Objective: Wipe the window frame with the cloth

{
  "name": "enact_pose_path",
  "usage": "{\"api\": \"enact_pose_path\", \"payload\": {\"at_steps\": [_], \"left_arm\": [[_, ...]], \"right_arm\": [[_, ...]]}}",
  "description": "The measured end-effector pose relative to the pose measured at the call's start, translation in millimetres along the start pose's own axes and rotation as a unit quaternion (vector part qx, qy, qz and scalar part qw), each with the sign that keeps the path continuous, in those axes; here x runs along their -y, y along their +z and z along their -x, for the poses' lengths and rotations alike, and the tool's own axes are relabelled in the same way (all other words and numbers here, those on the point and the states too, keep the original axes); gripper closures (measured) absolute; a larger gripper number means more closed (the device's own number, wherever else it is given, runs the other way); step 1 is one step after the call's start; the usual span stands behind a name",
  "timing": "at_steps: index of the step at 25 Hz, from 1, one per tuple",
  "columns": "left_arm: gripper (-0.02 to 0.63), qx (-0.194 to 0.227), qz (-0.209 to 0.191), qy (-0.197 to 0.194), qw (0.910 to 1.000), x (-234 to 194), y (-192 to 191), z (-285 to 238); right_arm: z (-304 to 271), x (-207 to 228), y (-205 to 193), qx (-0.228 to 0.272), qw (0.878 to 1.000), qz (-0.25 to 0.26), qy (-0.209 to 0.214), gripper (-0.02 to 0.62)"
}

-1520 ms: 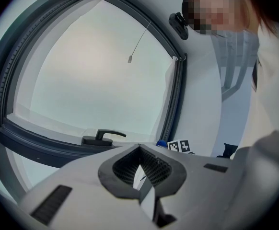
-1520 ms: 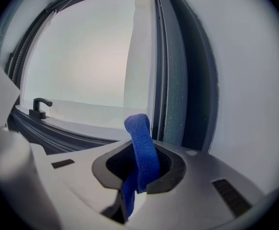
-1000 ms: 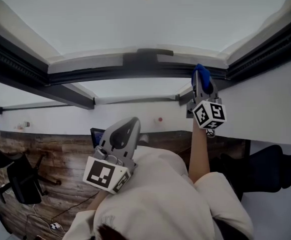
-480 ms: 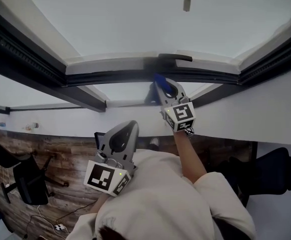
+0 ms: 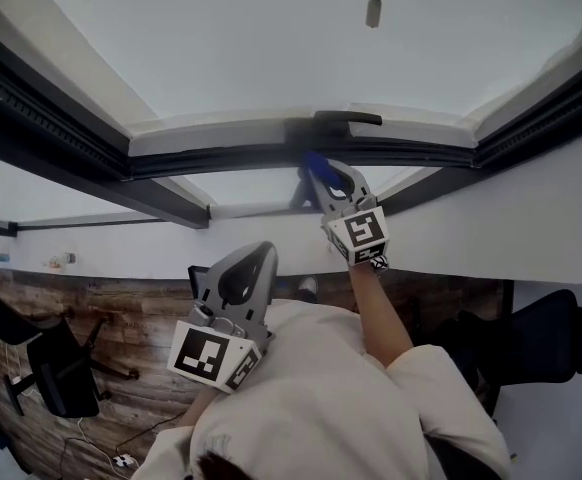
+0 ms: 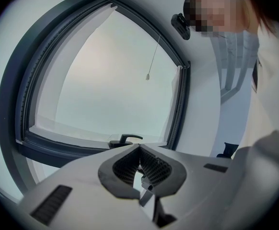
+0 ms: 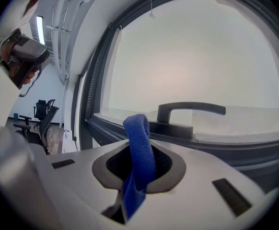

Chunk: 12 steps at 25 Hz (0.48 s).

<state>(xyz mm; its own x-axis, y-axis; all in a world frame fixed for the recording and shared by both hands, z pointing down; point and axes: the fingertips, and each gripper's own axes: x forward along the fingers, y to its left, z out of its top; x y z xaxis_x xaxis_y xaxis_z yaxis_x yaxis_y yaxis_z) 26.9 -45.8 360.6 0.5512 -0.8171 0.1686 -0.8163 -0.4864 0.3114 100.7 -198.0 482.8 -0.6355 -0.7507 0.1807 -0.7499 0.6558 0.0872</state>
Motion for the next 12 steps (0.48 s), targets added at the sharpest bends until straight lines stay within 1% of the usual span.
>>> {"api": "enact_pose_path", "payload": {"at_steps": [7, 12], "left_arm": [[0.597, 0.001, 0.003, -0.002, 1.0, 13, -3, -9], [0.597, 0.002, 0.004, 0.005, 1.0, 21, -6, -14]], "right_arm": [[3, 3, -1, -0.009, 1.0, 0.022, 0.013, 0.54], [11, 13, -3, -0.008, 1.0, 0.02, 0.012, 0.54]]}}
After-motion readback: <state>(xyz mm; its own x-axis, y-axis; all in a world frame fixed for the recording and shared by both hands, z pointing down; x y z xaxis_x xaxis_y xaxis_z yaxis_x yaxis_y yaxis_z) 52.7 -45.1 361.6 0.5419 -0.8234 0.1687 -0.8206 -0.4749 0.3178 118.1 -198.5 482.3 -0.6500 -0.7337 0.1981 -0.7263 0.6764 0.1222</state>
